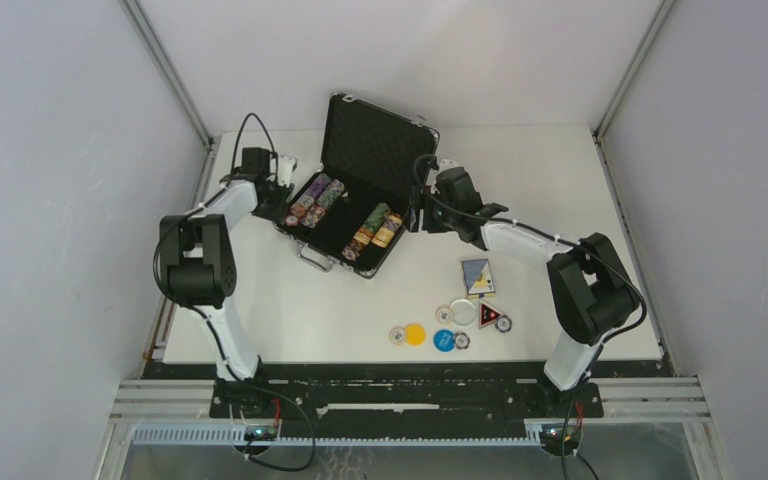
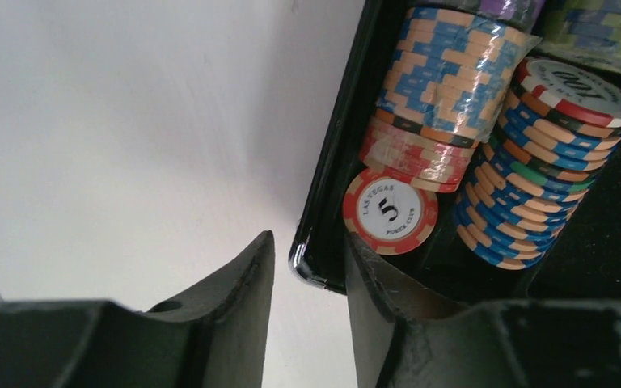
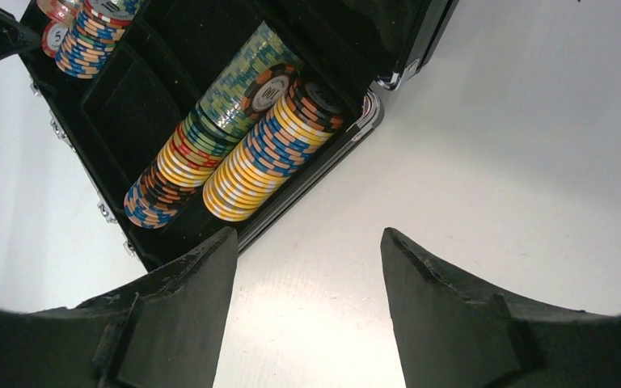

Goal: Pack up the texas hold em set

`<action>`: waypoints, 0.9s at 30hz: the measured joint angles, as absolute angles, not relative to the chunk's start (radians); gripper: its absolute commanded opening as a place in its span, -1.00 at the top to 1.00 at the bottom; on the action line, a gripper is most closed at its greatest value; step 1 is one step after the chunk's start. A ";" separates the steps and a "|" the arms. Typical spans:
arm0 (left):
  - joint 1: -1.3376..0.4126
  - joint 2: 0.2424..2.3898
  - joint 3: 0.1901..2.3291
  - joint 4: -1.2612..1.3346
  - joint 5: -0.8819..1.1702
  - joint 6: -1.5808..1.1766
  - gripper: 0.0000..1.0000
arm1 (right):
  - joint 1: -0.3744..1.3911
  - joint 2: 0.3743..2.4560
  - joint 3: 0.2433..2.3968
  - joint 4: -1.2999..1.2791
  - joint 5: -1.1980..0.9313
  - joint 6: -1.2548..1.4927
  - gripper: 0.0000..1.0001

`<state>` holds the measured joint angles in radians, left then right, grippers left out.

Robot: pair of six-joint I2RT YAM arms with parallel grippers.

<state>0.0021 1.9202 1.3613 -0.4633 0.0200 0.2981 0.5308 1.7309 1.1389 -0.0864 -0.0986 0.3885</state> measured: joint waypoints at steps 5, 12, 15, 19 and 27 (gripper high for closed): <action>-0.004 1.949 1.396 -0.486 0.020 0.306 0.86 | 0.531 1.726 1.131 -0.087 -0.100 0.389 -0.46; -0.001 1.956 1.415 -0.511 0.031 0.323 1.00 | 0.533 1.708 1.124 -0.086 -0.106 0.389 -0.46; -0.002 1.956 1.416 -0.512 0.030 0.321 1.00 | 0.534 1.688 1.113 -0.086 -0.107 0.389 -0.46; -0.012 1.956 1.416 -0.512 0.011 0.305 0.99 | 0.538 1.655 1.101 -0.087 -0.107 0.389 -0.46; -0.098 1.937 1.390 -0.541 -0.105 0.224 1.00 | 0.547 1.574 1.061 -0.087 -0.104 0.388 -0.46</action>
<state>-0.0982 1.9366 1.3899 -0.5407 -0.1047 0.2245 0.5468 1.5738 1.0615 -0.0868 -0.1043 0.3878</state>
